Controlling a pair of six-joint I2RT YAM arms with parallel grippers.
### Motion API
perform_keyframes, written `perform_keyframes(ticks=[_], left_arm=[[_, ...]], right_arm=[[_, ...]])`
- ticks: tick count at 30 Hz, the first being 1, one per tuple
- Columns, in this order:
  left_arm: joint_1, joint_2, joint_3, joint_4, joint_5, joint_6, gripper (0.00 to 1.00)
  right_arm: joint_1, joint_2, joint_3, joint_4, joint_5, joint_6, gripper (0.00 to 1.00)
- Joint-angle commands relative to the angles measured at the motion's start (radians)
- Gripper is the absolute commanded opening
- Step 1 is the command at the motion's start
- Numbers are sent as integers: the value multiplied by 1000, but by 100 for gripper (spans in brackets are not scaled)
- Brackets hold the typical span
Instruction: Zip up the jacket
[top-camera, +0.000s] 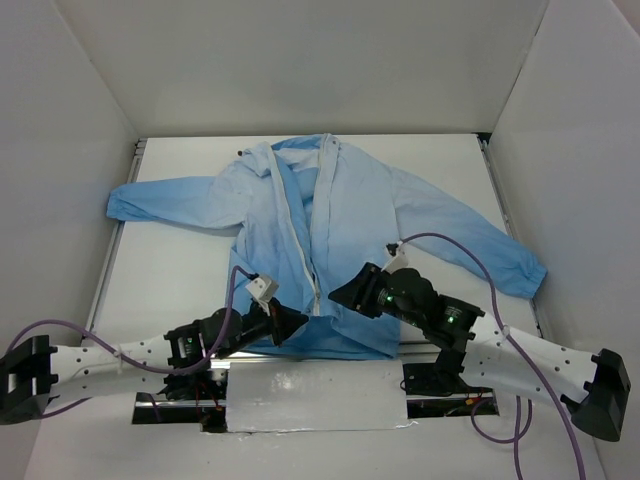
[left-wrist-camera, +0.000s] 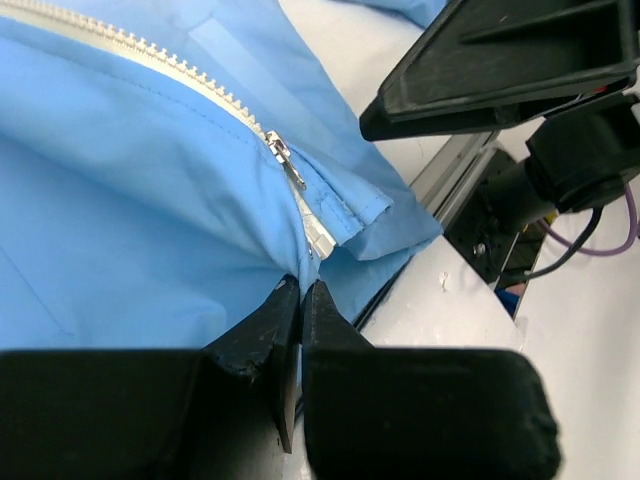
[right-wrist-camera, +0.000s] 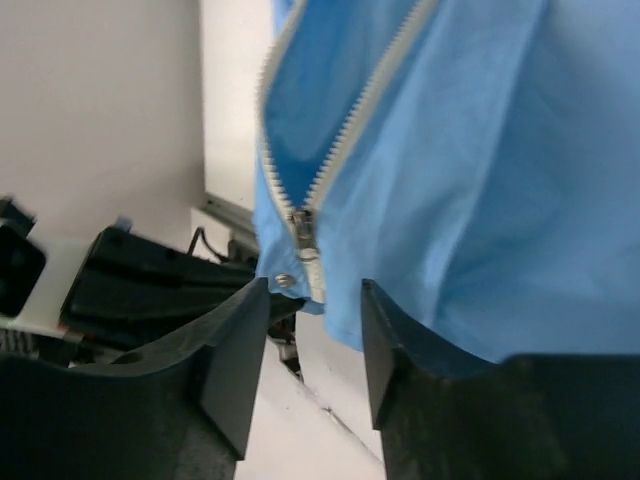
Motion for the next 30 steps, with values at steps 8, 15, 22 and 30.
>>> perform_keyframes(ticks=[8,15,22,30], left_arm=[[-7,-3,-24,131,106,29,0],[-7,-33,-39,130,79,15,0],[-7,-26,-41,125,34,-11,0],[-7,-10,-33,165,71,3,0]], right_arm=[[-17,-37,-121,472,-322,-628,55],[-26,95,-54,446,-416,-716,56],[-28,156,-102,504,-438,-614,71],[-23,182,-77,465,-375,-668,63]])
